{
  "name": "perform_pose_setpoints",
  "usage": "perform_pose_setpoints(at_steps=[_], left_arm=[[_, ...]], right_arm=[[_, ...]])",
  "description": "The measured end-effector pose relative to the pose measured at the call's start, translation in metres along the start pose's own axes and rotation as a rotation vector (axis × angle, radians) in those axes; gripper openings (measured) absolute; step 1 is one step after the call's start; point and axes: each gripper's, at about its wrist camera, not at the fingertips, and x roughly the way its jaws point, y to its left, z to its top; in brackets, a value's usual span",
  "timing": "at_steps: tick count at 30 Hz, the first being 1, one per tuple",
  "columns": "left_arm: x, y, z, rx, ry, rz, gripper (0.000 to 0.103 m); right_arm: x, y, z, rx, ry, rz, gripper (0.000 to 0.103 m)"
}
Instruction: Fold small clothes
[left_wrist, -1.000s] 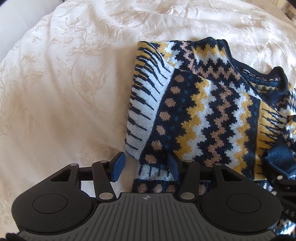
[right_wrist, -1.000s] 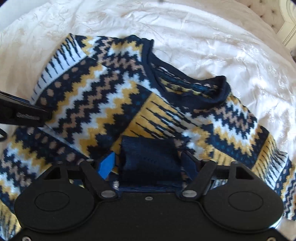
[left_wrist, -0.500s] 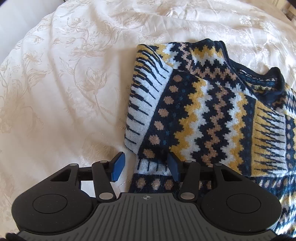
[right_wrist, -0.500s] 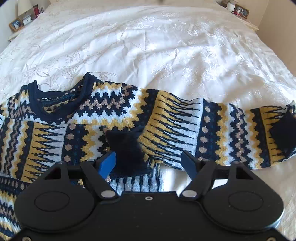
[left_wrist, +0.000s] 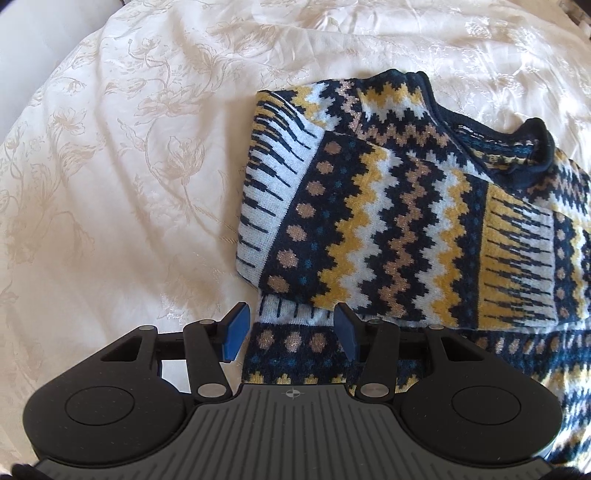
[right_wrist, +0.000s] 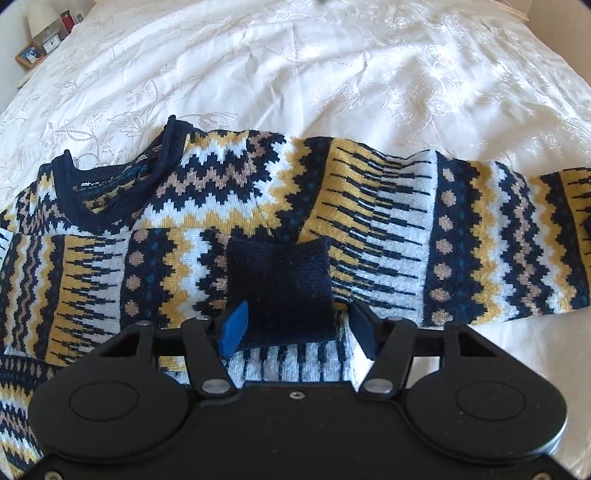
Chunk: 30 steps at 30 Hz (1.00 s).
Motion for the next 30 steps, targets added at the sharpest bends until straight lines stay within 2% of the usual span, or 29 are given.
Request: perform_pose_setpoints(at_steps=[1,3,4,6,8,9,11,12,16,17,22,24,26,30], left_arm=[[-0.001,-0.001,0.0,0.001,0.002,0.0,0.049],[-0.002,-0.003,0.0,0.001,0.006,0.0,0.049],[-0.003,-0.004,0.0,0.0,0.008,0.001,0.049],[-0.005,-0.005,0.0,0.0,0.01,0.003,0.049],[-0.007,-0.005,0.0,0.0,0.009,0.002,0.049],[-0.009,-0.005,0.0,-0.001,0.007,0.001,0.049],[-0.012,-0.005,0.0,-0.003,0.004,0.0,0.049],[-0.014,-0.005,0.0,-0.005,0.001,0.0,0.049],[-0.019,-0.005,0.001,-0.003,-0.007,0.005,0.049],[-0.021,-0.005,0.002,0.0,-0.008,0.008,0.049],[-0.024,-0.006,0.004,0.004,-0.02,0.022,0.049],[-0.026,-0.007,0.003,0.007,-0.031,0.029,0.049],[-0.029,-0.009,0.002,0.019,-0.041,0.034,0.049],[-0.034,-0.013,-0.005,0.037,-0.049,0.025,0.049]], right_arm=[[-0.001,0.001,0.0,-0.005,-0.001,-0.005,0.058],[-0.002,0.001,-0.001,-0.013,0.001,-0.008,0.038],[-0.004,0.001,0.0,-0.016,0.005,-0.01,0.035],[-0.009,0.0,0.0,-0.027,-0.004,0.003,0.019],[-0.016,-0.002,0.001,-0.033,-0.023,0.006,0.017],[-0.02,-0.003,0.002,-0.038,-0.035,-0.004,0.011],[-0.024,-0.006,0.003,-0.039,-0.05,-0.027,0.009],[-0.023,-0.008,0.004,-0.031,-0.05,-0.037,0.005],[-0.016,-0.013,0.007,-0.005,-0.025,-0.042,0.005],[-0.015,-0.013,0.007,-0.005,-0.025,-0.035,0.006],[-0.017,-0.008,0.008,0.001,-0.038,-0.035,0.021],[-0.019,-0.009,0.009,0.005,-0.045,-0.032,0.051],[-0.023,-0.008,0.007,-0.003,-0.074,-0.028,0.067],[-0.024,-0.008,0.005,-0.02,-0.075,-0.024,0.068]])
